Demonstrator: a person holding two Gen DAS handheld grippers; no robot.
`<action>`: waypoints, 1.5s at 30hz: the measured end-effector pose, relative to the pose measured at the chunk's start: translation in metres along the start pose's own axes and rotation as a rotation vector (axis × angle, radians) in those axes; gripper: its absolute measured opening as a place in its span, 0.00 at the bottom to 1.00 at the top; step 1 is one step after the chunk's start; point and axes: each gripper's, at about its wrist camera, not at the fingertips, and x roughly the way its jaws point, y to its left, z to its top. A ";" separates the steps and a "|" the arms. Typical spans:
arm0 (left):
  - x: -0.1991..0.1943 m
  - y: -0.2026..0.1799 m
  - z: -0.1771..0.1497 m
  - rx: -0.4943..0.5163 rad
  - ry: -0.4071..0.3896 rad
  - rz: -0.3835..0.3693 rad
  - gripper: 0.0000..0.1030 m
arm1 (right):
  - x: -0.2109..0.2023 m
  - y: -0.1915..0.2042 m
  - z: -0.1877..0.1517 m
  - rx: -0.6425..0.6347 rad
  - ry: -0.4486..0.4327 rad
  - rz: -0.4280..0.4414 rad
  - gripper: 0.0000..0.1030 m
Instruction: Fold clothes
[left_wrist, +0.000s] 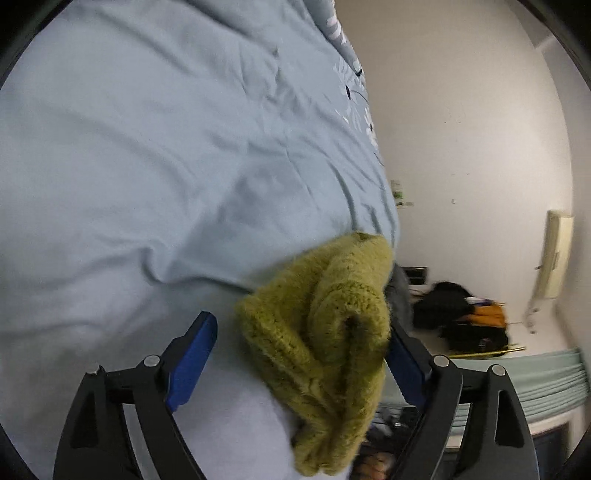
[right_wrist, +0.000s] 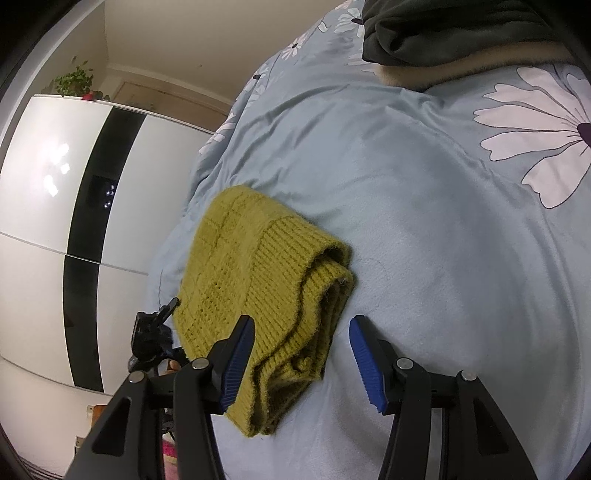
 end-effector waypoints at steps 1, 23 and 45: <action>0.004 0.001 0.000 -0.005 0.010 -0.014 0.85 | -0.001 -0.001 -0.001 0.002 -0.001 0.002 0.56; -0.026 -0.038 -0.019 0.057 -0.211 0.148 0.35 | -0.005 0.012 -0.031 -0.023 0.042 0.082 0.60; -0.085 0.030 -0.032 -0.069 -0.365 0.102 0.37 | 0.116 0.074 -0.036 -0.022 0.261 0.034 0.87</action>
